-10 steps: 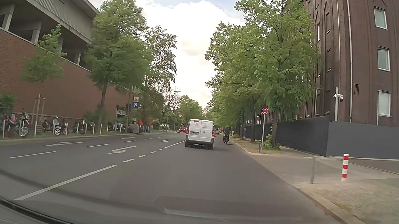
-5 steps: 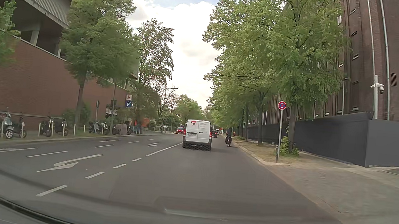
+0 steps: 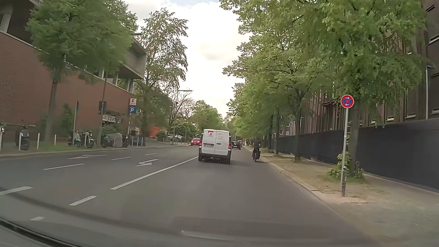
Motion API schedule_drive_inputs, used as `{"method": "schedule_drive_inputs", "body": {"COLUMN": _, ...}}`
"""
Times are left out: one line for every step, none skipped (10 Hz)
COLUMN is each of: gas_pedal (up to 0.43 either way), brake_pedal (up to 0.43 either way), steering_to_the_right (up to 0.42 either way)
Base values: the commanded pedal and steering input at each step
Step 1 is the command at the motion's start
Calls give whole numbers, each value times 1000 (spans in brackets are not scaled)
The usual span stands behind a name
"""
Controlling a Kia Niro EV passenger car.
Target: Follow the waypoints while adhering to traffic rules and regulations
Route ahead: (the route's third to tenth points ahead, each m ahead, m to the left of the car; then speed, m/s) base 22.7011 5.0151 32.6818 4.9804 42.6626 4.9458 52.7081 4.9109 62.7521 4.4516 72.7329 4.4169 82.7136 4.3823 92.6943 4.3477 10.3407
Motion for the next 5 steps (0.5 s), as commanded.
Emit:
{"method": "schedule_drive_inputs", "body": {"gas_pedal": 0, "brake_pedal": 24, "steering_to_the_right": -1}}
{"method": "schedule_drive_inputs", "body": {"gas_pedal": 0, "brake_pedal": 24, "steering_to_the_right": -1}}
{"method": "schedule_drive_inputs", "body": {"gas_pedal": 0, "brake_pedal": 24, "steering_to_the_right": -1}}
{"method": "schedule_drive_inputs", "body": {"gas_pedal": 0, "brake_pedal": 18, "steering_to_the_right": -1}}
{"method": "schedule_drive_inputs", "body": {"gas_pedal": 0, "brake_pedal": 24, "steering_to_the_right": -1}}
